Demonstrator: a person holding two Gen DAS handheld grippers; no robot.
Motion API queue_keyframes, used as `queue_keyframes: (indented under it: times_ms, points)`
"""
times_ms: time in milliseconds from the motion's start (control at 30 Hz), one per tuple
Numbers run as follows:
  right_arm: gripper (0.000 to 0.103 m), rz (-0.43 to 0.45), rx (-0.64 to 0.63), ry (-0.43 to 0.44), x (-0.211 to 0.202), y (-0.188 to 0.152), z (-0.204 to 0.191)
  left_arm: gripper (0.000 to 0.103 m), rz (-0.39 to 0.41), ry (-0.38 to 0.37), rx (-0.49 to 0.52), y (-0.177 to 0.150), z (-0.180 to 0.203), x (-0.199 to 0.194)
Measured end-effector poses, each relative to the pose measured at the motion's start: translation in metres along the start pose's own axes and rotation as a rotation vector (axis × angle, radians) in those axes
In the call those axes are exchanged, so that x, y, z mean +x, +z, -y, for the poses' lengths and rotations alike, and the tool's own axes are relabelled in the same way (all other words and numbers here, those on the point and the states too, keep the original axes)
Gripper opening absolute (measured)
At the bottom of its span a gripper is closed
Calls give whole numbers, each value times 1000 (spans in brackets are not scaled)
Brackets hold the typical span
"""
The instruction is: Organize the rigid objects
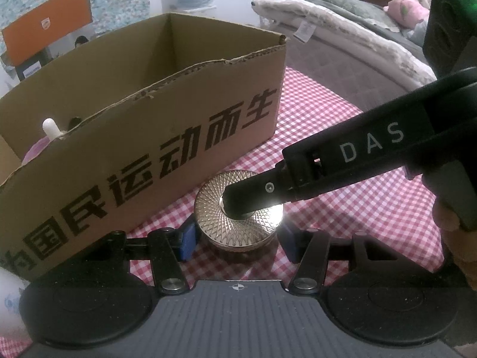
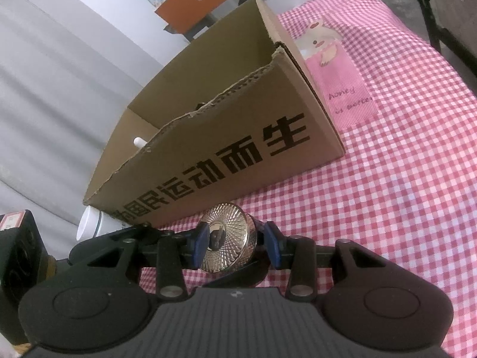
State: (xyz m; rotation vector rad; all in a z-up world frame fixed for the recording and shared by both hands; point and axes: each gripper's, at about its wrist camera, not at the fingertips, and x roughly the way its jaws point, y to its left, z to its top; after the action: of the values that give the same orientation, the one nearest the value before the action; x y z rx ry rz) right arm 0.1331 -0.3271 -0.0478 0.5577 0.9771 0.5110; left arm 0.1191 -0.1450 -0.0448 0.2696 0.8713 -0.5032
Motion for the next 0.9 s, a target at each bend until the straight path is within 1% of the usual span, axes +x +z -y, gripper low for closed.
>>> queue_keyframes:
  times_ms: [367, 900]
  points:
    - [42, 8, -10, 8, -6, 3, -4, 55, 13, 3, -10, 1, -7, -12]
    - [43, 43, -43, 16, -21, -1, -21, 55, 52, 24, -5, -1, 2, -33]
